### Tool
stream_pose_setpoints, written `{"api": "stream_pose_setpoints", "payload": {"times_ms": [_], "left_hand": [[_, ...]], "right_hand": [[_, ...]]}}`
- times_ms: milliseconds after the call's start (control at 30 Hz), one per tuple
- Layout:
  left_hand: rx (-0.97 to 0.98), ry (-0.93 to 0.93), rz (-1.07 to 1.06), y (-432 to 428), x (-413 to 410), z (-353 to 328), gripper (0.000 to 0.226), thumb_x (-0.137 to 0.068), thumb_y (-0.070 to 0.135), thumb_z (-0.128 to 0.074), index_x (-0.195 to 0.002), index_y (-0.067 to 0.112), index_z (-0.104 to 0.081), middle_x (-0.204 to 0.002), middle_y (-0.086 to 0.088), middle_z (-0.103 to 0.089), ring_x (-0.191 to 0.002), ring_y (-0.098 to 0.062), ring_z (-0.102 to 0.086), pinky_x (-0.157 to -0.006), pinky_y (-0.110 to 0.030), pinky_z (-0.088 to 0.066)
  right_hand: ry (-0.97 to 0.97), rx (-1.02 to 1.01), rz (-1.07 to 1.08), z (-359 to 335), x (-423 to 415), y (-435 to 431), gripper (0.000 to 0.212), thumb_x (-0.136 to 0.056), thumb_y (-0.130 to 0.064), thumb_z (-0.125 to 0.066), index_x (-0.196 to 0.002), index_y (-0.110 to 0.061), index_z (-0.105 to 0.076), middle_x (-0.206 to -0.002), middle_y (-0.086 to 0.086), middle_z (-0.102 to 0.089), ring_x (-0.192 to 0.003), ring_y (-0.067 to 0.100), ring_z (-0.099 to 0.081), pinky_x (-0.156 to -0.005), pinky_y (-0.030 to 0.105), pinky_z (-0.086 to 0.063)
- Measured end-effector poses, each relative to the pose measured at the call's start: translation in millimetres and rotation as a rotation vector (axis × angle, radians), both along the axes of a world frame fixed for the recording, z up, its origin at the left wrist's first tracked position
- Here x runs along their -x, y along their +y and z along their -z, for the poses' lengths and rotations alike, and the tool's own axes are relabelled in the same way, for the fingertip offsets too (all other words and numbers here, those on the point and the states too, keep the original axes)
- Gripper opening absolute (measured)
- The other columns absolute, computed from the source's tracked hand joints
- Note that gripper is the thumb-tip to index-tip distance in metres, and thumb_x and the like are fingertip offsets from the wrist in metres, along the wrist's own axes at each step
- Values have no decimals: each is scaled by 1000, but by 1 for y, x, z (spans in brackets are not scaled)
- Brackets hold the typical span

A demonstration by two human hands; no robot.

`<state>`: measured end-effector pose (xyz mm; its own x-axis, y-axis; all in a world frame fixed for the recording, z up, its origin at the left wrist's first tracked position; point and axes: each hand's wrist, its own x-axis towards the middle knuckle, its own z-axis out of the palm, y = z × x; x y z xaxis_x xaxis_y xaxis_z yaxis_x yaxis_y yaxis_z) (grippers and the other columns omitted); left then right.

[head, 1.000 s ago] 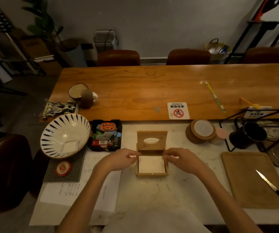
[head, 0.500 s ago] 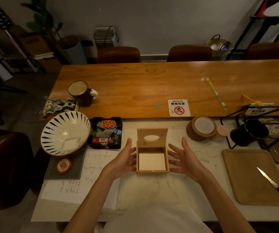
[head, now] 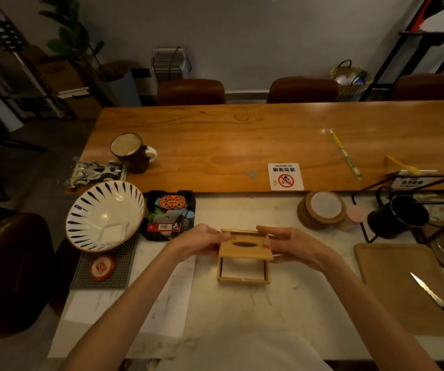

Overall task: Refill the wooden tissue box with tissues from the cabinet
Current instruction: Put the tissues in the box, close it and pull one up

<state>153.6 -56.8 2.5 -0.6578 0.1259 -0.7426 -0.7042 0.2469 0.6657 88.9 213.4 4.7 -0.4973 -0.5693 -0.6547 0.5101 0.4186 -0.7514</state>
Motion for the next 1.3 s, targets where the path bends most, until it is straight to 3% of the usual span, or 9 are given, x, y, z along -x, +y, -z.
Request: {"api": "stream_pose_setpoints", "payload": {"times_ms": [100,200,500,667,767,833,1000,1100,1300], "left_hand": [[18,153,-120,15,-22,15,23,-90,30,-67,-109,17,-69,-104,-8,-75,-98,-21,-72,-93,-38,-56],[95,252,-184,21,-35,30,39,-89,27,-69,-127,19,-63,-103,0,-76,-95,-15,-72,-90,-41,-57],[336,378,-25,24,-38,33,47,-88,38,-67,-133,32,-56,-117,6,-71,-106,-9,-66,-91,-43,-56],[169,314,-32,27,-46,29,61,-87,24,-70,-141,38,-43,-127,11,-56,-119,-9,-51,-88,-44,-58],[200,334,-46,28,-50,26,58,-82,38,-69,-135,46,-45,-134,6,-58,-123,-19,-55,-92,-51,-54],[233,348,-56,31,-52,26,57,-84,38,-67,-136,43,-46,-136,2,-58,-121,-23,-57,-91,-51,-55],[278,354,-93,33,-56,30,53,-88,40,-66,-138,33,-50,-134,1,-61,-121,-20,-59,-94,-48,-54],[285,348,-63,36,-60,29,50,-92,40,-61,-140,37,-46,-131,4,-62,-114,-23,-63,-80,-44,-61],[363,376,-35,41,-65,30,47,-96,43,-53,-142,39,-42,-131,0,-63,-107,-26,-64,-83,-46,-59]], "right_hand": [[160,14,23,14,-20,1,63,-81,-21,-77,-138,-34,-51,-135,-10,-55,-114,12,-63,-91,28,-55],[273,31,76,25,-35,-3,70,-80,-9,-76,-140,-31,-48,-141,-11,-51,-117,6,-60,-89,23,-54],[421,-65,19,28,-39,-6,72,-82,-11,-75,-141,-38,-44,-145,-12,-44,-119,5,-57,-91,15,-50],[568,-194,-67,21,-38,-10,59,-88,-21,-69,-140,-38,-46,-151,-3,-41,-128,13,-50,-100,22,-44],[1103,-525,-34,13,-60,-29,25,-91,-37,-60,-116,-35,-67,-116,-5,-59,-99,14,-60,-71,30,-51],[1233,-656,-122,3,-71,-49,17,-92,-37,-56,-97,-33,-72,-95,-5,-61,-85,16,-61,-55,27,-40],[1078,-901,-460,0,-70,-99,19,-94,-20,-51,-98,-22,-69,-99,1,-70,-89,24,-67,-63,29,-38],[1084,-967,-560,3,-67,-108,19,-95,-18,-51,-110,-19,-64,-108,3,-69,-99,24,-66,-72,30,-44],[1060,-973,-523,6,-68,-107,18,-96,-19,-51,-107,-20,-65,-107,3,-70,-98,24,-66,-70,29,-40]]}}
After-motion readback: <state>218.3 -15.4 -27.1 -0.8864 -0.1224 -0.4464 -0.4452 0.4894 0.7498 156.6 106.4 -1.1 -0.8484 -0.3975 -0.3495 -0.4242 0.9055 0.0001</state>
